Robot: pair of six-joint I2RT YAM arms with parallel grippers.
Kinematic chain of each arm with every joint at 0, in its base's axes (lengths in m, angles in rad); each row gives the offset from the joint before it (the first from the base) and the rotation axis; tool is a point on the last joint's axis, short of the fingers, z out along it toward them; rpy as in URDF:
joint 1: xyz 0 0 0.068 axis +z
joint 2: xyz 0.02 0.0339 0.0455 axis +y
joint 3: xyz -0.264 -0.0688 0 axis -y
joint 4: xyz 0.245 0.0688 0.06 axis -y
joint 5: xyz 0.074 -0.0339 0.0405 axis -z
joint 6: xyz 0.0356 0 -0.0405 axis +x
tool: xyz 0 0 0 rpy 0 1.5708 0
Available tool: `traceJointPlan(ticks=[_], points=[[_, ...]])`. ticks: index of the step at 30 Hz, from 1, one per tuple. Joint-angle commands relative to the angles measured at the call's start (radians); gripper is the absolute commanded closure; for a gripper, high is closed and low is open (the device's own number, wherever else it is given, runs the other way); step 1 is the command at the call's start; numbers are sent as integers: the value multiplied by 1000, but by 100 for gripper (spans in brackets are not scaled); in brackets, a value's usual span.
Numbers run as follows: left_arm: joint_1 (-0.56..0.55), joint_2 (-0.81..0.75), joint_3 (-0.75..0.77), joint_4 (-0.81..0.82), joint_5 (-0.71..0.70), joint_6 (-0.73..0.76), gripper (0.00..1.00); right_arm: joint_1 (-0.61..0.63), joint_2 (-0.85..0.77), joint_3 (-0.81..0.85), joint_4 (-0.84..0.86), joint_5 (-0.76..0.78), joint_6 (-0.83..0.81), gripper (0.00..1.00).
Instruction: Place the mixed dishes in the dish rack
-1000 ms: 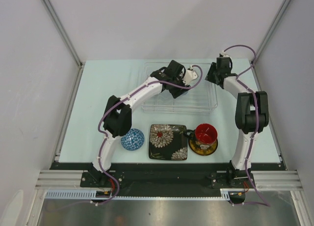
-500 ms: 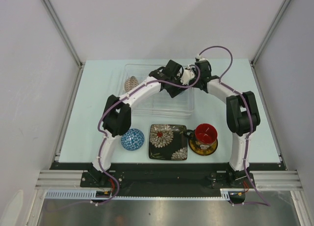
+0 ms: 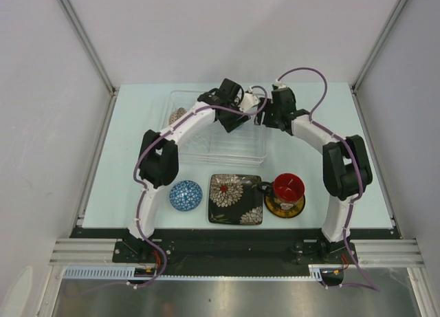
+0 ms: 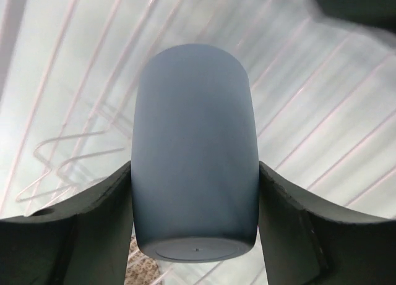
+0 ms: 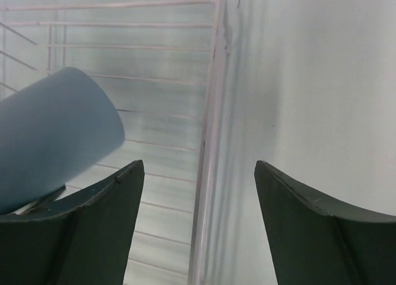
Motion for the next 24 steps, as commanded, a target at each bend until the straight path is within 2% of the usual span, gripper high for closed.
traceJointPlan(ticks=[1,7,12,17,24], points=[[24,-21,86,-23,39,103,100,-22,-127,0,6,22,51,21],[-2,121,349,-160,102,285,100,-50,-285,-70,2,204,154,21],[-40,108,269,-168,112,453,100,-43,-430,-182,23,285,214,21],[-64,138,275,-214,129,501,100,-15,-555,-259,33,338,223,21],[-70,162,278,-264,123,571,100,-10,-640,-334,36,356,234,21]])
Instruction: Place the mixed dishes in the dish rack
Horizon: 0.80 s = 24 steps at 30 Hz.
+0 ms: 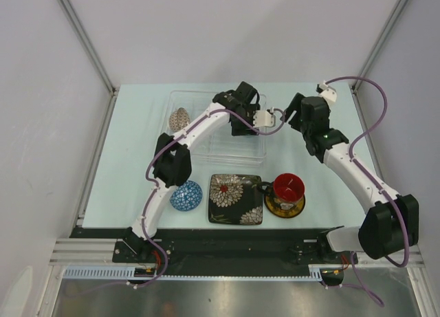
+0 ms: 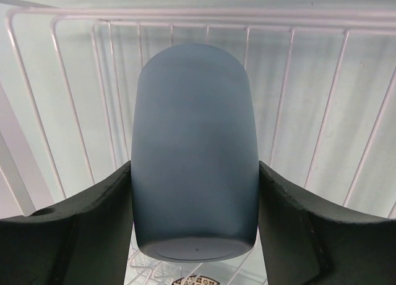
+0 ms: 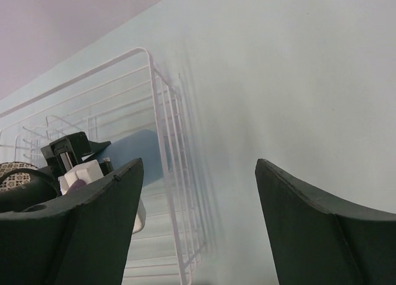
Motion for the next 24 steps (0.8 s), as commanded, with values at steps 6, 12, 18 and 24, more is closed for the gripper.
traceJointPlan(ticks=[6,12,18,24], points=[[-5,24,7,-49,-14,94,99,20,-68,-57,52,31,40,20],[-12,24,-25,9,-57,52,64,33,-63,-65,64,26,42,19],[-12,26,-28,101,-105,-7,14,43,-55,-66,70,11,35,18],[-12,20,-31,167,-114,-40,0,53,-48,-66,81,6,29,18]])
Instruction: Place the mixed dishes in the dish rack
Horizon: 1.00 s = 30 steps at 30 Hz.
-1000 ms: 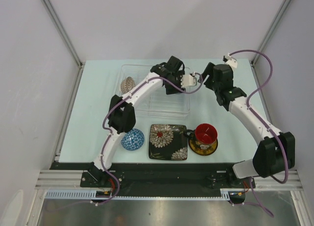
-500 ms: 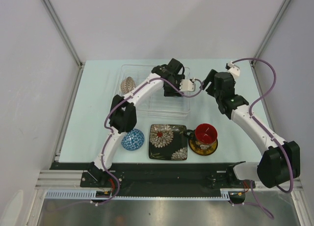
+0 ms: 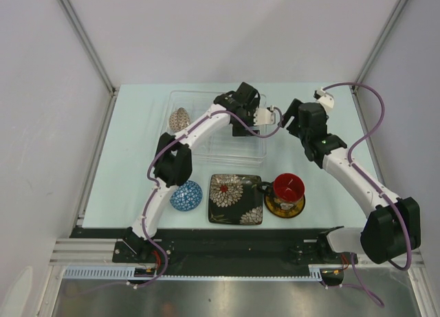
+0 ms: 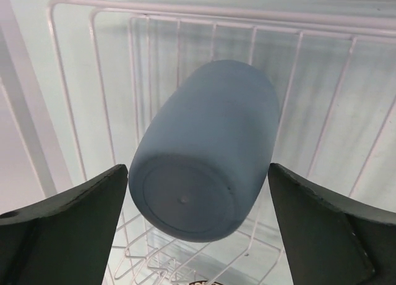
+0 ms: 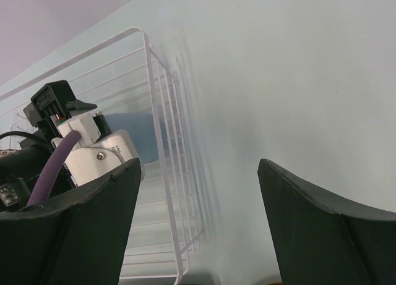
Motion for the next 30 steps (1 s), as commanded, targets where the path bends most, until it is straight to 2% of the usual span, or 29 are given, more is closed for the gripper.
traceJointPlan(ticks=[1,14,21,30], points=[[-6,2,-9,76,-27,-41,0,23,-7,7,74,-8,2,18],[6,-44,-64,264,-62,-100,0,37,1,7,85,-9,-18,18],[11,-71,-72,280,-67,-117,0,38,-1,7,100,-12,-29,18],[11,-177,-171,286,-59,-151,0,37,-8,7,91,-17,-46,16]])
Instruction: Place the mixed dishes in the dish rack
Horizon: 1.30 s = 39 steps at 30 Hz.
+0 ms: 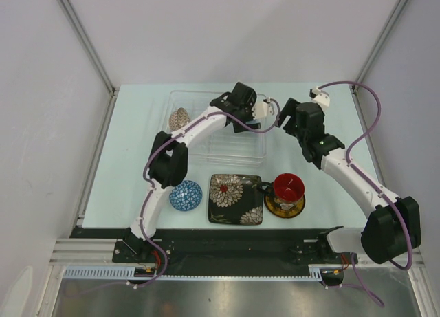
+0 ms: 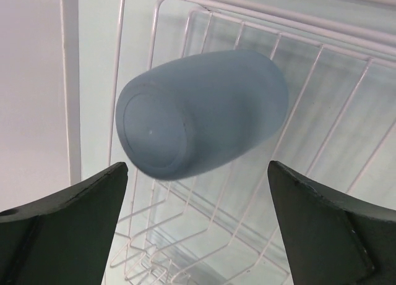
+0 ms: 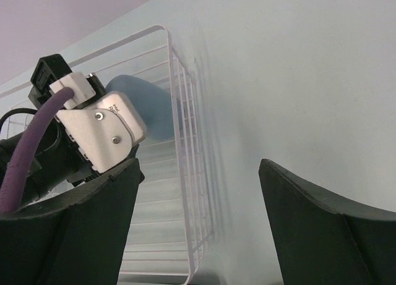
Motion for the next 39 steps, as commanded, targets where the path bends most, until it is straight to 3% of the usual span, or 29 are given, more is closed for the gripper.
traceJointPlan(ticks=[1,10,14,20,21,26,30,39], points=[[-4,-126,-23,13,-2,-38,1,13,-13,9,45,-1,-18,16],[24,-284,42,-82,53,-173,0,13,-73,9,-27,-12,-55,15],[123,-448,-18,-152,136,-306,0,42,-105,9,-90,-38,-73,15],[296,-860,-465,-214,212,-357,0,125,-137,9,-129,-83,-86,16],[323,-905,-603,-229,225,-356,0,163,-136,9,-126,-83,-93,16],[357,-1227,-1005,-296,178,-314,2,232,-113,9,-116,-74,-94,16],[357,-1313,-1101,-352,199,-343,6,251,-111,9,-110,-63,-87,16],[407,-1254,-1251,-347,339,-353,10,265,-156,9,-181,-3,-78,16]])
